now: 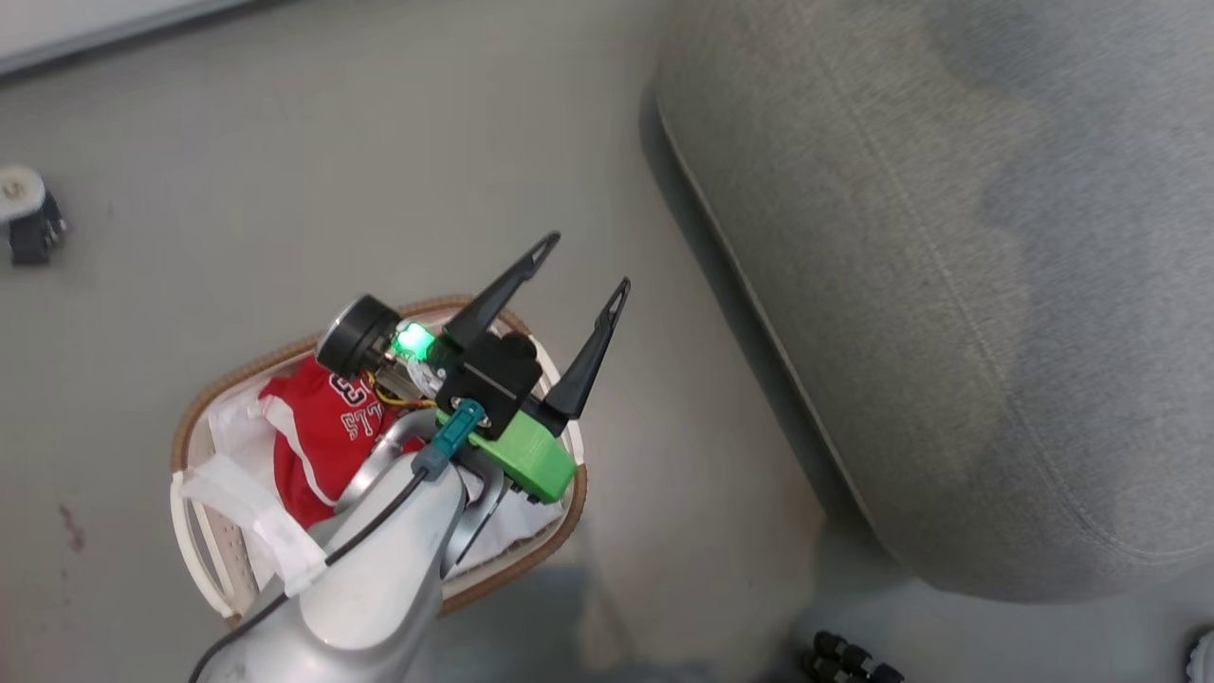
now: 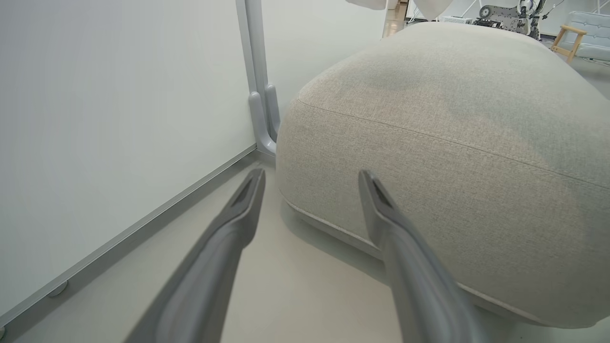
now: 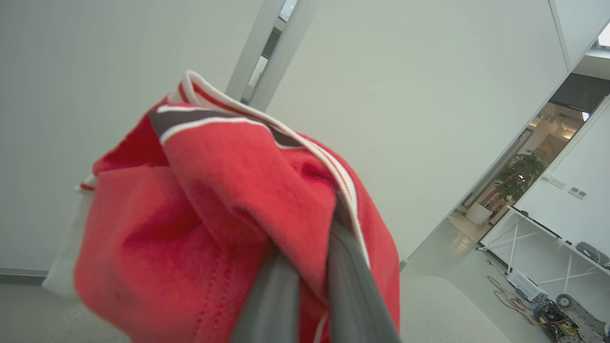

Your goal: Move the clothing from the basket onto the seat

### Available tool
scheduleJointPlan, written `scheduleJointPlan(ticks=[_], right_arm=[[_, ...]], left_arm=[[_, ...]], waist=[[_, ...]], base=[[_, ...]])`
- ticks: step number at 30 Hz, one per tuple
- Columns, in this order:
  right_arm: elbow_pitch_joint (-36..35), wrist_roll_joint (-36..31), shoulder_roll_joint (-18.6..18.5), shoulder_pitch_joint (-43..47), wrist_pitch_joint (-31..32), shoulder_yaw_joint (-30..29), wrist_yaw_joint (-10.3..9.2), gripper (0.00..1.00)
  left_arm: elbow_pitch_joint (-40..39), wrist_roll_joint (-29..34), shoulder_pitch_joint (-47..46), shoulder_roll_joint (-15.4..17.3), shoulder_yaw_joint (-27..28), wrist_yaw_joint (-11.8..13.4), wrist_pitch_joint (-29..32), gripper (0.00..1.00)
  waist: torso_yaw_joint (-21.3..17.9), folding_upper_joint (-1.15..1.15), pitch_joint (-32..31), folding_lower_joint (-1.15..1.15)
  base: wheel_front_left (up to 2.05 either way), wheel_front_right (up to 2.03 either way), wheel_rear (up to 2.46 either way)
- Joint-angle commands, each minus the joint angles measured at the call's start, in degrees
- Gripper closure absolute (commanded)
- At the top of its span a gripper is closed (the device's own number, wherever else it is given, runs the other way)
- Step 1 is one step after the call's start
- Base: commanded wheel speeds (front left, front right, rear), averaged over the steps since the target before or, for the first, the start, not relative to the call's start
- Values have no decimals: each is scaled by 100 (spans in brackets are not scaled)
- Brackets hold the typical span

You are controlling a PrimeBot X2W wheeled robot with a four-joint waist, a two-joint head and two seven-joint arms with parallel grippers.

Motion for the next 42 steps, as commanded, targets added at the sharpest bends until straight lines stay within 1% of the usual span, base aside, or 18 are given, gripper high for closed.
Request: scheduleJointPlan(ticks=[1, 5, 8, 12, 16, 17, 18, 19, 20, 25, 28, 34, 39, 42], right_arm=[[153, -52, -76, -161, -30, -88, -8, 100], [601, -284, -335, -320, -30, -375, -8, 100], [914, -409, -410, -288, -29, -604, -8, 100], [1333, -626, -327, -57, -30, -794, -8, 100], [1454, -664, -195, 197, -30, -1001, -8, 100], [1417, -670, -148, 258, -30, -1046, -8, 91], [1354, -687, -89, 357, -30, -1100, -8, 64], [1300, -691, -39, 433, -30, -1134, -8, 38], [1182, -666, 22, 531, -30, -1188, -8, 0], [702, -642, 279, 1130, -29, -1187, -8, 0], [513, -581, 410, 1511, -29, -1097, -8, 0], [274, -478, 433, 2036, -29, -880, -8, 0], [148, -428, 345, 2189, -29, -688, -8, 0], [70, -379, 333, 2249, -29, -590, -8, 0]], left_arm=[[-61, 17, -196, 65, 21, -15, 16, 0], [-170, 42, -362, 71, 32, 27, 17, 0], [-232, 43, -405, 66, 7, 43, 24, 0], [-240, 9, -354, 72, -17, 75, 18, 0], [-211, -35, -257, 90, -12, 127, 11, 0], [-203, -41, -239, 90, -10, 128, 9, 0], [-190, -54, -222, 89, -14, 131, 7, 0], [-179, -59, -217, 94, -18, 132, 4, 0], [-160, -67, -216, 102, -31, 127, 2, 0], [-47, -91, -192, 125, -60, 112, -2, 0], [7, -154, -135, 79, -20, 138, -8, 0], [-24, -333, 47, -41, 119, 183, -11, 0], [-124, -466, 336, -160, 335, 221, -5, 0], [-211, -533, 590, -233, 564, 277, -6, 0]], waist=[[401, 0, 932, -1], [516, 0, 1236, -1], [573, 0, 1378, -1], [606, 0, 1464, -1], [575, 0, 1461, -1], [566, 0, 1447, -1], [556, 0, 1424, -1], [549, 0, 1397, -1], [541, 0, 1359, -1], [510, 0, 1086, -1], [519, 0, 849, -1], [605, 0, 304, -1], [746, 0, -232, -1], [857, 0, -635, -1]], base=[[0, 0, 0], [0, 0, 0], [0, 0, 0], [0, 0, 0], [0, 0, 0], [0, 0, 0], [0, 0, 0], [0, 0, 0], [0, 0, 0], [0, 0, 0], [0, 0, 0], [0, 0, 0], [0, 0, 0], [0, 0, 0]])
